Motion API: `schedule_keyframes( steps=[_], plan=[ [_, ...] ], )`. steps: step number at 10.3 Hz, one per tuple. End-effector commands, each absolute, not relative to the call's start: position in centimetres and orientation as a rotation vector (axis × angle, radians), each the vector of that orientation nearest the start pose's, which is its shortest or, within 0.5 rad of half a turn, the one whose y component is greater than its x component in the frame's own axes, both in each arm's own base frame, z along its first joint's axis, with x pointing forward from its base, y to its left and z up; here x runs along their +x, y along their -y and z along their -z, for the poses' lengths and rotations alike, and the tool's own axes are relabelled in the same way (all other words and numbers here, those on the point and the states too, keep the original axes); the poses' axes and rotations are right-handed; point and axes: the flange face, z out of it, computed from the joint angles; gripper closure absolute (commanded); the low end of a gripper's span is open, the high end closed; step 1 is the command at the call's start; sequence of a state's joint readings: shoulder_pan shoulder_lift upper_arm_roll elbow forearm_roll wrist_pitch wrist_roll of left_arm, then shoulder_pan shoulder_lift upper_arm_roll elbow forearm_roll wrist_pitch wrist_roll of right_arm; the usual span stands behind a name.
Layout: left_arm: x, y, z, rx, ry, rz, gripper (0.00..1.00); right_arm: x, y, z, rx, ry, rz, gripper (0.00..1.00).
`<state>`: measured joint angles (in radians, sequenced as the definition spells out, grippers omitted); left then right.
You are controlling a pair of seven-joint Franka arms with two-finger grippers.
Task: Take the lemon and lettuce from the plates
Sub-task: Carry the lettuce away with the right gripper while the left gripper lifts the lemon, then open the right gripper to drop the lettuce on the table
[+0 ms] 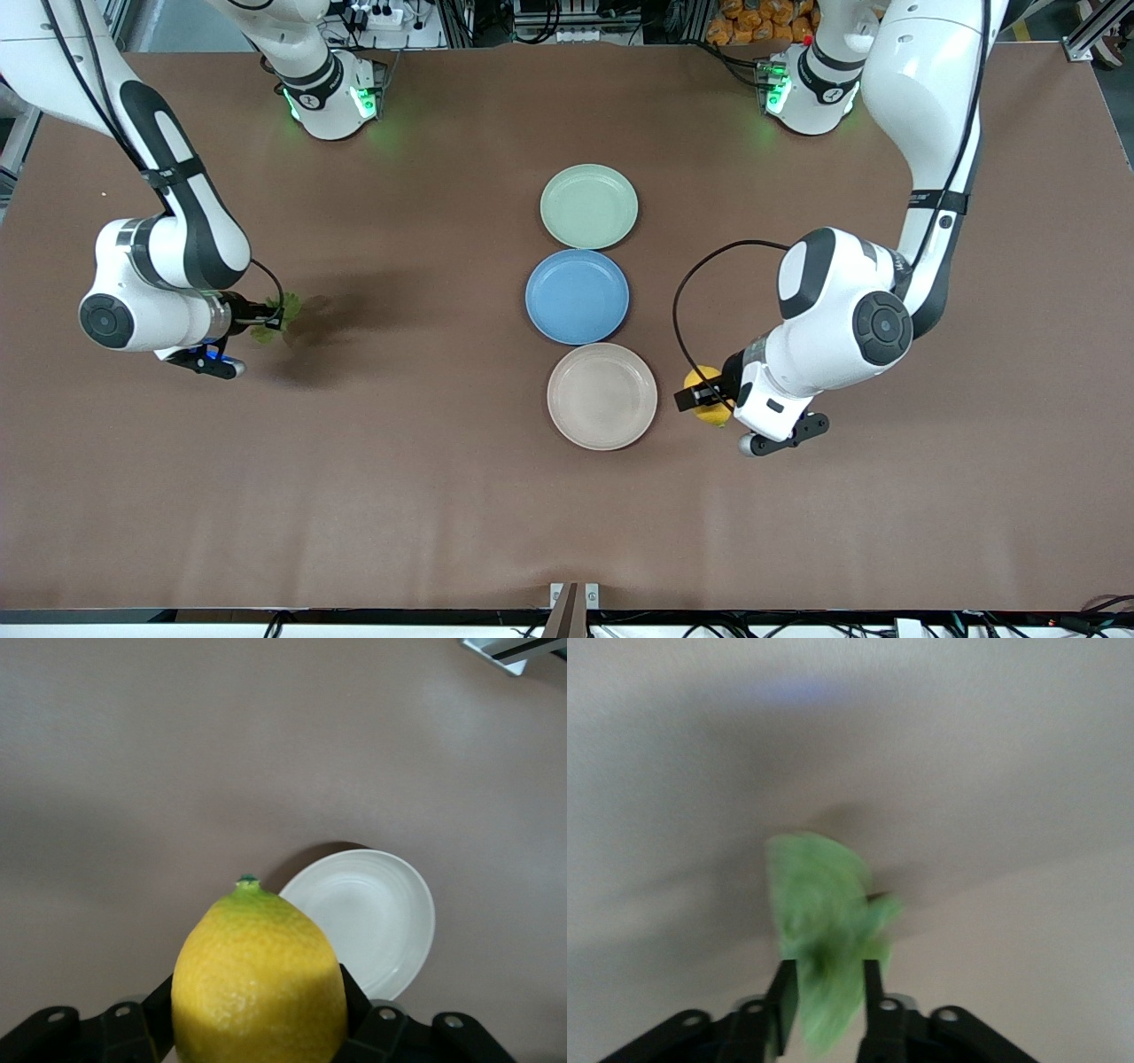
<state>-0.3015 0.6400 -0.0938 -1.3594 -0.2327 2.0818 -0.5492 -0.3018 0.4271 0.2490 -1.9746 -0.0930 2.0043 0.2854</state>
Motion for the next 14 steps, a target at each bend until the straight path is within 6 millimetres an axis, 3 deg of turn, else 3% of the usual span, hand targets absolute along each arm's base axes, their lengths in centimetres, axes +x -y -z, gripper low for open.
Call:
schedule_keyframes(
  steps=[1, 5, 7, 10, 11, 14],
  plan=[
    [67.6, 26.5, -36.8, -3.327, 0.361, -0.089, 1.00, 58.4, 4.1, -27.7, -3.050, -0.442, -0.637, 0.00],
    [67.5, 22.4, -38.1, -3.275, 0.191, -0.158, 1.00, 59.9, 3.1, -34.9, -3.093, -0.419, -0.535, 0.00],
    [67.5, 21.4, -37.8, -3.229, 0.044, -0.167, 1.00, 60.3, 1.6, -38.2, -3.130, -0.393, -0.439, 0.00],
    [67.6, 19.8, -37.3, -3.173, -0.004, -0.197, 1.00, 60.7, 0.0, -45.0, -3.162, -0.354, -0.242, 0.00],
    [67.6, 18.9, -37.0, -3.169, -0.054, -0.223, 1.00, 60.7, -0.3, -47.3, -3.170, -0.259, -0.176, 0.00],
    [67.9, 16.2, -36.0, -3.164, -0.099, -0.279, 1.00, 59.9, 2.3, -53.8, -3.191, -0.026, -0.108, 0.00]
  ],
)
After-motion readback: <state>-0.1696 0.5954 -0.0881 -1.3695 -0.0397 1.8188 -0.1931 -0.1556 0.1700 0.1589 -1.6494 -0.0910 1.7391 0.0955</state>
